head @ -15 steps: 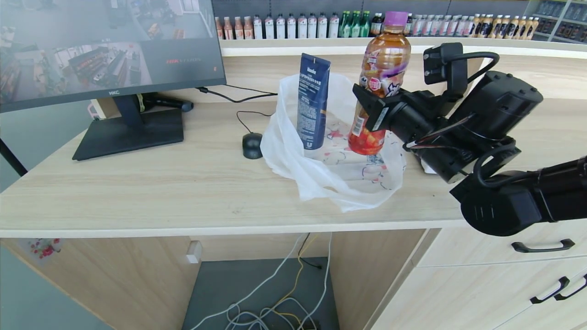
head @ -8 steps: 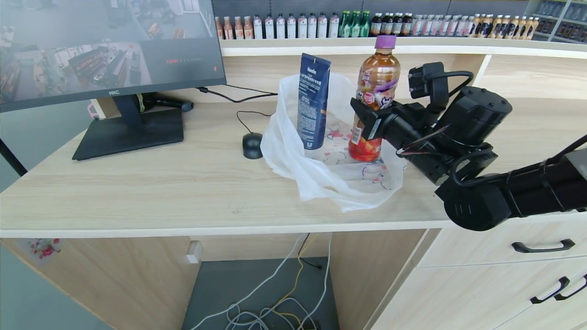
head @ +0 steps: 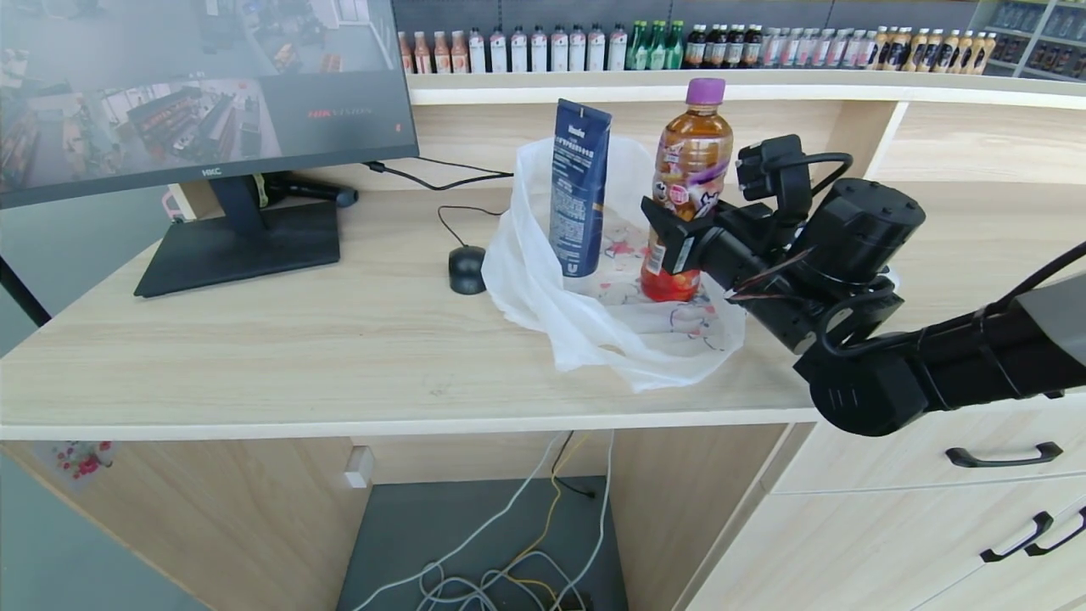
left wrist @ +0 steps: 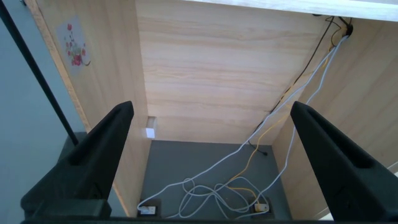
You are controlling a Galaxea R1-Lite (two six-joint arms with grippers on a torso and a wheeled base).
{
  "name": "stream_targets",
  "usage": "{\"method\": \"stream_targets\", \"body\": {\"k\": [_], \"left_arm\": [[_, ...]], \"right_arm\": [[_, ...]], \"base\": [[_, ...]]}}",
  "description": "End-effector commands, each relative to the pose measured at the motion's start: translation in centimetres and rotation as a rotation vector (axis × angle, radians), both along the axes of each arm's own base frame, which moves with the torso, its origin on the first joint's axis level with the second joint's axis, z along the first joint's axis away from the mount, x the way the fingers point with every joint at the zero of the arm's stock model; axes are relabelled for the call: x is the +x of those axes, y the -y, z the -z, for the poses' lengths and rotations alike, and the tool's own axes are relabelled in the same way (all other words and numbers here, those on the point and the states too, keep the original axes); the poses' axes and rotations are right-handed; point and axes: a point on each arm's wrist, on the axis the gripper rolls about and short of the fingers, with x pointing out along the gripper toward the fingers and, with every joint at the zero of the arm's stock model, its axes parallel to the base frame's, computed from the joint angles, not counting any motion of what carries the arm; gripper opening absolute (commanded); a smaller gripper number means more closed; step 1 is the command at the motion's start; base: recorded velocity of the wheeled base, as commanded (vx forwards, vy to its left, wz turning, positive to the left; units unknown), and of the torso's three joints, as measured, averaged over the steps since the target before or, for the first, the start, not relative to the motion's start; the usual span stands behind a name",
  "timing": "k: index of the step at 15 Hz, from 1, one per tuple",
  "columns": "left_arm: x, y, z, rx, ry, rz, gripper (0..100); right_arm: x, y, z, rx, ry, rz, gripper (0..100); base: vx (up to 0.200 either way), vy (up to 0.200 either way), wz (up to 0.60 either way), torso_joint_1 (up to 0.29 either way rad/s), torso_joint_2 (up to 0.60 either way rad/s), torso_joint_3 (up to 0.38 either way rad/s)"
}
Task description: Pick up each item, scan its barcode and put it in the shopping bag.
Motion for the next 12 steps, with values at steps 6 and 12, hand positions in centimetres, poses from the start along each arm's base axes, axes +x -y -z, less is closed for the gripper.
{"method": "stream_targets", "body": {"k": [6,12], "left_arm": [[0.00,0.00,0.00,0.000,0.000,-0.001,100],[0.00,0.00,0.00,0.000,0.000,0.000,100]], "right_arm": [[-0.74,0.31,1.58,-0.024,-0.010,0.005,0],[-1.00,-0.11,1.64,-0.027,-0.011,-0.013,0]], "base": [[0.000,0.000,0.00,0.000,0.00,0.000],[0.000,0.000,0.00,0.000,0.00,0.000]]}}
